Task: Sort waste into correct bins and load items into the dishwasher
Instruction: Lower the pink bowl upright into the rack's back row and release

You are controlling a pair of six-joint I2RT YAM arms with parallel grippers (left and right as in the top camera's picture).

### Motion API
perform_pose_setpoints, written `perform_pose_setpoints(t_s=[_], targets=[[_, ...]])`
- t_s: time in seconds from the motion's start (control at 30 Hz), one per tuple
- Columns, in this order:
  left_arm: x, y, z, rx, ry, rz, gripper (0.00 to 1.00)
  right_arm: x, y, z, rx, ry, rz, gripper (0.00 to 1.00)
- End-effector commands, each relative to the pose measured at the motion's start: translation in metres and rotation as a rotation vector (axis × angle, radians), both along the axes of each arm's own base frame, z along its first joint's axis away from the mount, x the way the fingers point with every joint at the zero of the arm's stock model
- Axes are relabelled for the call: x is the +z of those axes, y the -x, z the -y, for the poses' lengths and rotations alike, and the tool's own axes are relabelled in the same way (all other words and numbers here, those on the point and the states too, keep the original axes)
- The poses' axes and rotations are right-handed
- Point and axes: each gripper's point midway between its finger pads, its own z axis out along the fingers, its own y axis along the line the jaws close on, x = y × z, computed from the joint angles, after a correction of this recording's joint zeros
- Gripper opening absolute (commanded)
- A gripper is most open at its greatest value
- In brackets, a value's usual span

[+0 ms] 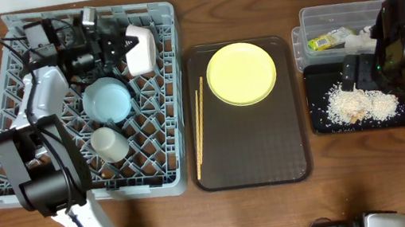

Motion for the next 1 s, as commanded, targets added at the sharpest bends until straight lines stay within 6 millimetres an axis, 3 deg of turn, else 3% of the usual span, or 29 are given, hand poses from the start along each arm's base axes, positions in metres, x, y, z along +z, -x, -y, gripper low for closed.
perform_pose_setpoints(t_s=[0.0,0.3,0.43,0.57,0.93,0.97], targets=[[-0.008,-0.007,-0.022,0.06,-0.017,-0.023,0.06,0.006,-0.001,0.003,-0.016,0.012,0.015,0.99],[-0.037,-0.011,-0.052,0.195,-0.115,-0.158,0.17,0.006,-0.001,0.003,-0.016,0.012,0.015,0.99],[-0.039,-0.01,-0.057,0.21,-0.116,-0.18,0.33,0.006,-0.001,0.003,-0.016,0.012,0.015,0.99],[-0.04,-0.01,-0.065,0.227,-0.117,-0.189,0.39,0.006,-0.001,0.003,-0.016,0.012,0.014,0.99],[-0.063,-0.008,-0.082,0.309,-0.206,-0.289,0.39,0.006,-0.001,0.003,-0.016,0.012,0.014,0.99],[-0.064,-0.008,-0.082,0.311,-0.206,-0.299,0.3,0.006,-0.001,0.003,-0.016,0.012,0.015,0.99]])
